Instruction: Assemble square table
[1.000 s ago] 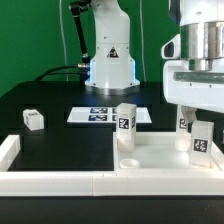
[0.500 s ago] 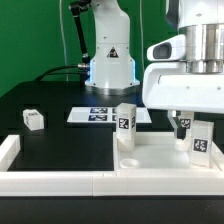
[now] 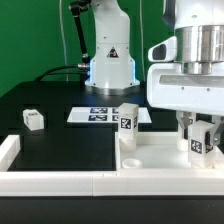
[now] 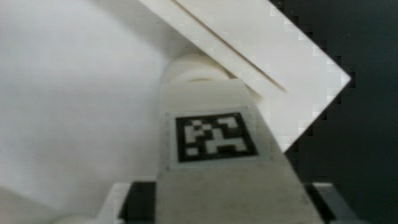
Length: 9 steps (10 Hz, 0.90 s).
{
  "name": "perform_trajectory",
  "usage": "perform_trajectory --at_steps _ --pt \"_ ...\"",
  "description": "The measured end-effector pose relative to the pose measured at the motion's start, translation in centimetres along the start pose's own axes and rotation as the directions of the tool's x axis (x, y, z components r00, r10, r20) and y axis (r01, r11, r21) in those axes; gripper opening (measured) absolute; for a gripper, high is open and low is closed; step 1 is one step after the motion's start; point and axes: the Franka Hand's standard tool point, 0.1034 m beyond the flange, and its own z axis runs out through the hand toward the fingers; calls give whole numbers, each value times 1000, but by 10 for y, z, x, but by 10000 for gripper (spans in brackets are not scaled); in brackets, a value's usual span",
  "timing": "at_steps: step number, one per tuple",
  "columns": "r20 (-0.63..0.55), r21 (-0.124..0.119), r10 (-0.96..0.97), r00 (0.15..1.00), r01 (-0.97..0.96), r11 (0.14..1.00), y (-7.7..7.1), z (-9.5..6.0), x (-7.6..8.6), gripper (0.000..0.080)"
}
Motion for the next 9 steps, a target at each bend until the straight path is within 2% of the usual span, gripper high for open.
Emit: perform_trajectory --at_steps 1,2,3,4,5,6,7,8,9 --pt "19 -22 215 976 -215 976 8 0 6 294" --pt "54 -46 443 895 -441 896 11 0 7 294" --pt "104 -55 625 774 -623 781 11 1 4 294" --pt "131 -67 702 700 -701 710 11 2 4 294" --pt "132 -80 725 675 -722 687 12 2 5 294" --pt "116 -95 791 601 -786 611 11 2 3 294" --pt "111 -97 796 595 -791 605 10 2 0 294" --pt "111 -94 793 599 -788 608 10 2 2 386" --pt "109 -89 779 617 -775 626 9 2 1 386"
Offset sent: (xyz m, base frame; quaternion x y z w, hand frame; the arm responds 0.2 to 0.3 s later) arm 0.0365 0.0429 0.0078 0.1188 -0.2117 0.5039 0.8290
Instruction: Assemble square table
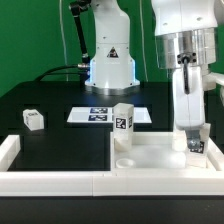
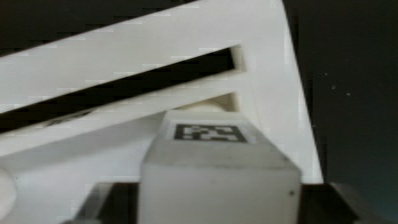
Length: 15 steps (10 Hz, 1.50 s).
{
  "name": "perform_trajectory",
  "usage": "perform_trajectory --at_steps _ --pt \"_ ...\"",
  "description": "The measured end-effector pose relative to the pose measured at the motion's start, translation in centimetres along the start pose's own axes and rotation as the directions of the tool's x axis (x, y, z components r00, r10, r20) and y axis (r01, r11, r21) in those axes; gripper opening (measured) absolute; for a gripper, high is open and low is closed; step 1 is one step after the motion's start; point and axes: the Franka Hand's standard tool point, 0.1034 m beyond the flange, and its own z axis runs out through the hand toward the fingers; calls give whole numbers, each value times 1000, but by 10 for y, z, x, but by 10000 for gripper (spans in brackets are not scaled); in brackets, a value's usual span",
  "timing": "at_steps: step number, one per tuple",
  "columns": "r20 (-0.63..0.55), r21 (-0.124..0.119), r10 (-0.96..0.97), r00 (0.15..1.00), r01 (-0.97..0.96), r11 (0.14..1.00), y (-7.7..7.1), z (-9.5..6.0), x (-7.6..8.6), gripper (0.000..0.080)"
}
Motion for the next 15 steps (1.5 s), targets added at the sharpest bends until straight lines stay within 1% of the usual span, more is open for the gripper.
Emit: perform_trajectory --at_steps 1,2,3,4,6,7,8,9,10,11,12,13,14,15 --pt "-29 26 -189 982 190 982 -3 -2 -9 563" --pt "-44 53 -373 927 375 925 -4 -3 -17 563" --pt "-61 73 -493 868 496 865 -1 -2 -19 630" --pt "-62 68 -492 869 495 866 -2 -1 -16 645" --pt "-87 50 -637 766 642 765 -4 -2 -13 649" --pt "-95 38 -710 698 715 698 -5 -2 -10 649" --pt "-107 -11 -906 409 911 413 -12 -4 3 649" --pt "-93 -20 -942 322 945 325 -14 -3 7 649" --pt "-95 -13 -922 376 925 379 -13 -3 5 637" --pt "-95 -13 -918 386 921 389 -13 -2 6 637" --pt "-95 -9 -901 424 904 427 -13 -2 7 468" --pt "-95 -3 -866 491 870 494 -13 -1 6 268" --pt "-95 5 -818 567 822 569 -13 -1 7 132" --pt "-94 12 -772 628 776 630 -13 -1 7 132"
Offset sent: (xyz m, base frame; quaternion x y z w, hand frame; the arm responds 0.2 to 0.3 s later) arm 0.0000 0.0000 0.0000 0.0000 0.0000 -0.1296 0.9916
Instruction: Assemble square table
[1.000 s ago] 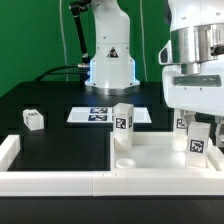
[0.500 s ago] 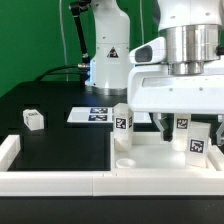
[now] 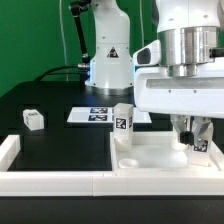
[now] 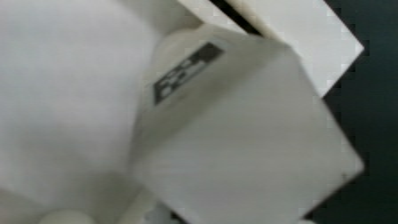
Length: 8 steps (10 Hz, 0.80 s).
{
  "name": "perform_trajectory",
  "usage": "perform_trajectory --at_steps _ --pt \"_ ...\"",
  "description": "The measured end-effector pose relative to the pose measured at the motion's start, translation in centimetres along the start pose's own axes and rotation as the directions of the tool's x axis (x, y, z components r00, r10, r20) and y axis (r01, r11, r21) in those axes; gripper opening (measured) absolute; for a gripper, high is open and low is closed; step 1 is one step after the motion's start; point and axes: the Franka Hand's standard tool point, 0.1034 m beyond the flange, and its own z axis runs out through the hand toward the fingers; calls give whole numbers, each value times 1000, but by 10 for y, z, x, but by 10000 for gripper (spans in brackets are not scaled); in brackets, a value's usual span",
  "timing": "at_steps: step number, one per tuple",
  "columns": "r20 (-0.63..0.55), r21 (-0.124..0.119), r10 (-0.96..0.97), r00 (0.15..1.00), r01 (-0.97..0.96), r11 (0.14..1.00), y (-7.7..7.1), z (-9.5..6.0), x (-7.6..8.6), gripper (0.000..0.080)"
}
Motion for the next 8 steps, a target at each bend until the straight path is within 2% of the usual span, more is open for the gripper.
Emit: perform_trajectory --at_steps 1,2,5,6,7,8 --pt "0 0 82 997 -82 997 0 0 0 24" --pt "0 -1 150 989 -150 989 0 0 0 8" --pt "0 -5 84 996 -84 996 1 0 1 2" --pt "26 -32 -206 978 207 978 -1 -3 5 2" --pt "44 -43 -313 949 315 948 -10 -10 2 2" --pt "15 -16 -353 936 353 935 -18 -19 -1 180"
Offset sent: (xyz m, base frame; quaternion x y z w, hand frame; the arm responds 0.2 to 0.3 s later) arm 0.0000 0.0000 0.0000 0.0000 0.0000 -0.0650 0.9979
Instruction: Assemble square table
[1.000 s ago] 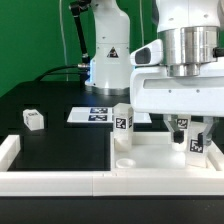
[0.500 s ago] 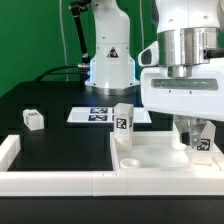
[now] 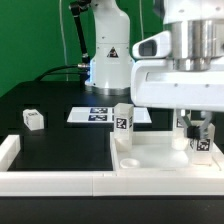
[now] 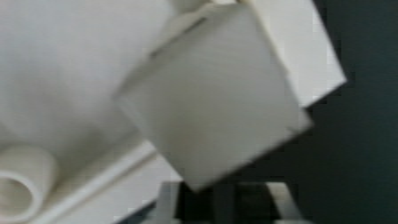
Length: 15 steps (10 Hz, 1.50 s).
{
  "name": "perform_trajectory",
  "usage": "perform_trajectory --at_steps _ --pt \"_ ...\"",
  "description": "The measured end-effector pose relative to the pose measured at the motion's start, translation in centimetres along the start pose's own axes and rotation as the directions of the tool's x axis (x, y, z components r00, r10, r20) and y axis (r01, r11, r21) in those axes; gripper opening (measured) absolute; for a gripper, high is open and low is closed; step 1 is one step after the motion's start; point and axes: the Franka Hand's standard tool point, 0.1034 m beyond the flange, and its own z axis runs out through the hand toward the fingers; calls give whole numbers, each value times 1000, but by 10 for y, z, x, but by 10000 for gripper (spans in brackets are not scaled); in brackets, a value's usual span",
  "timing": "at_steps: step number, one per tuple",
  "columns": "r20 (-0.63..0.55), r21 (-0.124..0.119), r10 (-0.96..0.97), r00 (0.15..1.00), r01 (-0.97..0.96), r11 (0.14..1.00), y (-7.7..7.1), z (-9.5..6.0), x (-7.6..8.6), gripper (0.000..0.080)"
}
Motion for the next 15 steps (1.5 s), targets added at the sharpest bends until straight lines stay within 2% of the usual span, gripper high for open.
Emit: perform_trajectory --at_steps 1,2,3,4,5,6,7,9,12,13,14,15 --pt "-1 5 -7 1000 7 1000 -1 -6 -4 180" --pt "1 1 -16 1000 16 1000 2 -4 -3 316" --pt "2 -1 -11 1000 11 1000 3 -2 -3 316" --pt "1 3 -16 1000 16 1000 3 -3 -3 517" --pt "17 34 -38 999 37 999 8 -4 -6 608" --pt "44 26 -34 998 33 999 8 0 -17 608" --pt "52 20 -38 998 37 999 9 6 -22 641" --pt "55 2 -27 998 27 1000 19 19 -23 647" --pt "58 -16 32 998 -31 999 15 28 -29 649" --pt "58 -17 34 998 -33 999 17 28 -28 524" --pt "58 -19 95 994 -94 995 17 28 -28 524" --pt "56 -24 183 982 -182 983 16 28 -29 341"
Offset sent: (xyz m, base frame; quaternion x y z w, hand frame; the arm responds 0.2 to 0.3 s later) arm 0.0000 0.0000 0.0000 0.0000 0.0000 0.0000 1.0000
